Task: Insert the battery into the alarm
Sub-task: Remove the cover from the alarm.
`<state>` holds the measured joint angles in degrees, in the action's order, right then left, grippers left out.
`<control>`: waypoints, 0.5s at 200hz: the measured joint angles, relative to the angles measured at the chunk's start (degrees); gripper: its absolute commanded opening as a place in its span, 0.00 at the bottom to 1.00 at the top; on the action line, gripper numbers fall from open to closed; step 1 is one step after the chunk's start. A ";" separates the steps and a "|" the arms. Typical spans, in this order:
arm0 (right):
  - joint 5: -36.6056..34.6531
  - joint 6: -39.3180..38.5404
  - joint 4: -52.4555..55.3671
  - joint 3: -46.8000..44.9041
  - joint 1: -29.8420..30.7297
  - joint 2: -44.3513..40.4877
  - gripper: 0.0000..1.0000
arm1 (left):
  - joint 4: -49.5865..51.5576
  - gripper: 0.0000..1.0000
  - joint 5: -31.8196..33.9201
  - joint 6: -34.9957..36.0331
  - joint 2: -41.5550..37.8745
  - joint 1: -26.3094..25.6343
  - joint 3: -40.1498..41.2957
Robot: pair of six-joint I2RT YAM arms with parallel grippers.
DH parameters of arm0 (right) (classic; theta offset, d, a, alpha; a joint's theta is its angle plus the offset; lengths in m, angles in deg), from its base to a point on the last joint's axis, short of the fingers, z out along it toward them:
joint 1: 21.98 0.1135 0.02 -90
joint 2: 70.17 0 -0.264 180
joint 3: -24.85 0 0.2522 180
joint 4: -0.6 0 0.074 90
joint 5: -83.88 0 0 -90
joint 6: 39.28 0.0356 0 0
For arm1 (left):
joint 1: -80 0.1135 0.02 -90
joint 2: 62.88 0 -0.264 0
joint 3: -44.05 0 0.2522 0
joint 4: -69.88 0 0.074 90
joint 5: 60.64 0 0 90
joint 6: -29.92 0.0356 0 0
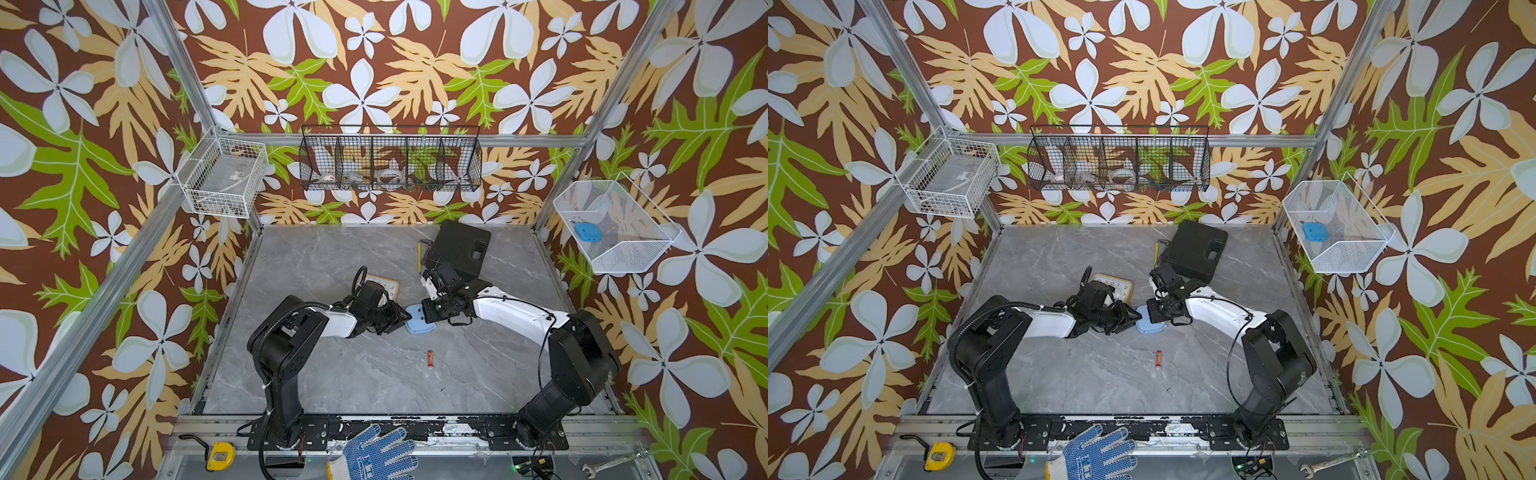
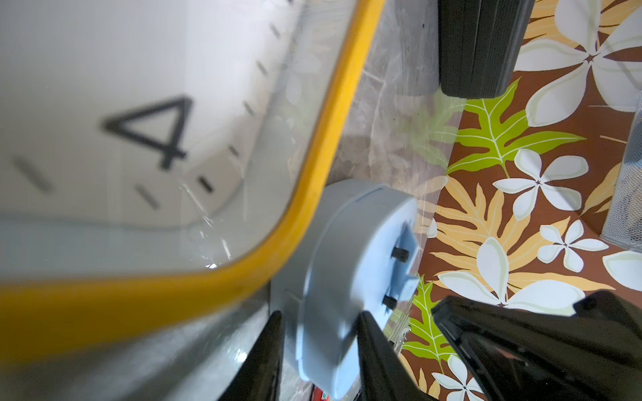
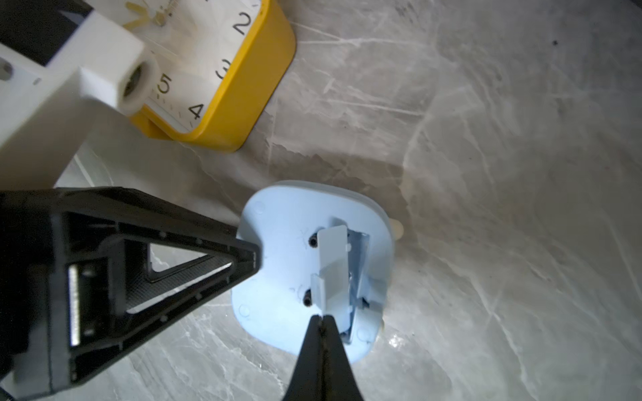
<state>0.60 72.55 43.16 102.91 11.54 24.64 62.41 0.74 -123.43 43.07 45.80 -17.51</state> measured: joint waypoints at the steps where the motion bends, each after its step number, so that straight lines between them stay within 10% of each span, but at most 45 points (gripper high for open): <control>1: -0.13 0.00 0.07 0.00 -0.07 -0.04 0.00 | 0.00 0.36 0.02 0.00 -0.02 0.00 0.00; 100: 1.84 -4.07 -1.81 -0.09 -0.44 0.74 0.24 | 0.00 0.36 0.26 -0.59 -0.24 -0.04 0.24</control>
<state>2.44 68.48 41.34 102.82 11.10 25.38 62.41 1.00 -124.02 42.83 45.76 -17.26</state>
